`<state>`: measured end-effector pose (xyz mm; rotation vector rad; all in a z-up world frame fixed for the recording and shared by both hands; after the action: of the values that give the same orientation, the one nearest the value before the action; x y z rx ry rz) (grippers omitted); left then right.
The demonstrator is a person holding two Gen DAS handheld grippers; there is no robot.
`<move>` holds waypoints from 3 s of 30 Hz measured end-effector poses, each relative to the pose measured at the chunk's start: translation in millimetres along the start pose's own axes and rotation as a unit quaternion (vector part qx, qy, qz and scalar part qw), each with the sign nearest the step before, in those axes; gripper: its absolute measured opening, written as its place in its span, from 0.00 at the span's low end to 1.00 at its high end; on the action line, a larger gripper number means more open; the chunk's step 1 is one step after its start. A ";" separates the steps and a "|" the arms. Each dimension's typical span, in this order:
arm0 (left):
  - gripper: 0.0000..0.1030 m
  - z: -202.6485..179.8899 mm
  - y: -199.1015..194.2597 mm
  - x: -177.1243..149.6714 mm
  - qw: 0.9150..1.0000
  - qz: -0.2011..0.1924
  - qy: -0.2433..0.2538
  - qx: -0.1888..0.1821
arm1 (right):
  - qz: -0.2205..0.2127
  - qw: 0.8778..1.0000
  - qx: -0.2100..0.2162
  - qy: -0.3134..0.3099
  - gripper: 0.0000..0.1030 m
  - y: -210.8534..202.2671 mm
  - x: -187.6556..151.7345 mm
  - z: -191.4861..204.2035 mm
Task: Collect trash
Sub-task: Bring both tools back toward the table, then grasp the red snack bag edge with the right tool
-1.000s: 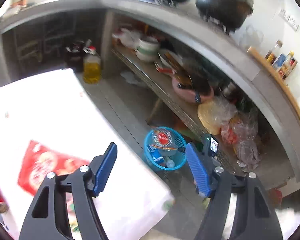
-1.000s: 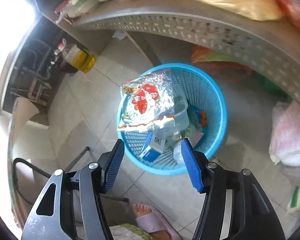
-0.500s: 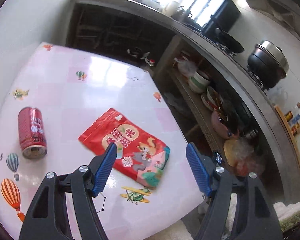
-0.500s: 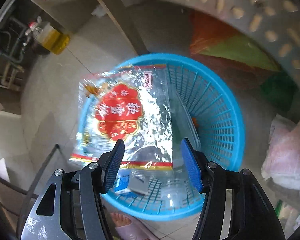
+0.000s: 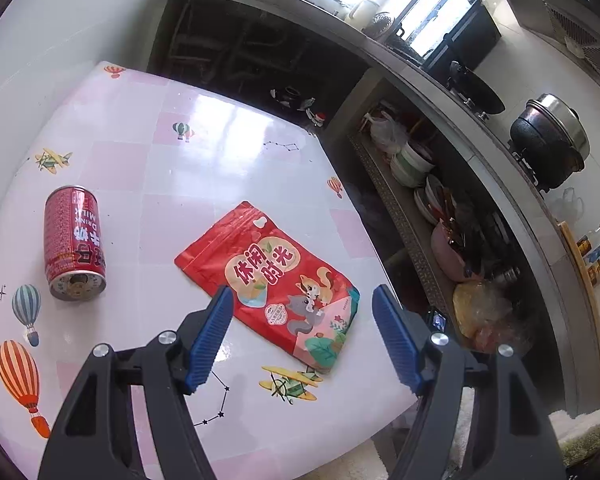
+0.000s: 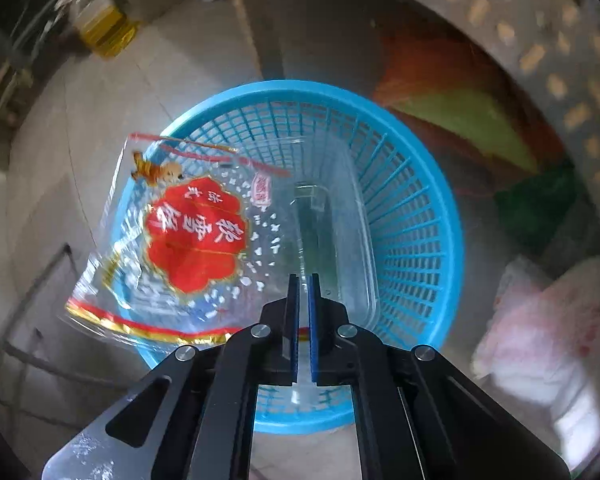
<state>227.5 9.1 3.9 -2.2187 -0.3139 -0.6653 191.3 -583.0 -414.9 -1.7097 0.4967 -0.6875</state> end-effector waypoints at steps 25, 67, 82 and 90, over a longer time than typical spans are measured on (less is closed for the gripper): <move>0.69 4.7 0.6 2.0 1.000 -0.008 -0.007 0.021 | -0.119 0.992 0.025 -0.022 0.26 -83.3 14.2 21.4; 0.10 29.0 120.4 -62.2 0.987 0.070 0.068 0.130 | -0.024 0.907 0.350 -0.232 0.58 -322.3 -89.6 309.9; 0.09 29.5 127.7 -67.5 0.981 0.073 0.095 0.155 | -0.021 0.905 0.360 -0.227 0.57 -319.4 -75.7 304.6; 0.09 27.4 128.2 -68.8 0.980 0.070 0.102 0.158 | 0.002 0.896 0.374 -0.240 0.57 -321.9 -85.1 303.9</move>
<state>234.1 -56.2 -128.7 -1.8343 -0.1456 -0.7066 324.3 -231.2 -166.5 -1.0752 -0.1202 -0.3512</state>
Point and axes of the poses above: each gripper's, at about its wrist camera, not at the fingertips, and y roughly the way its jaws point, z to its left, x to its top, the point moved 9 cm from there along y, roughly the way its jaws point, and after that the axes turned 7 degrees about -x, right-handed, at the moved point
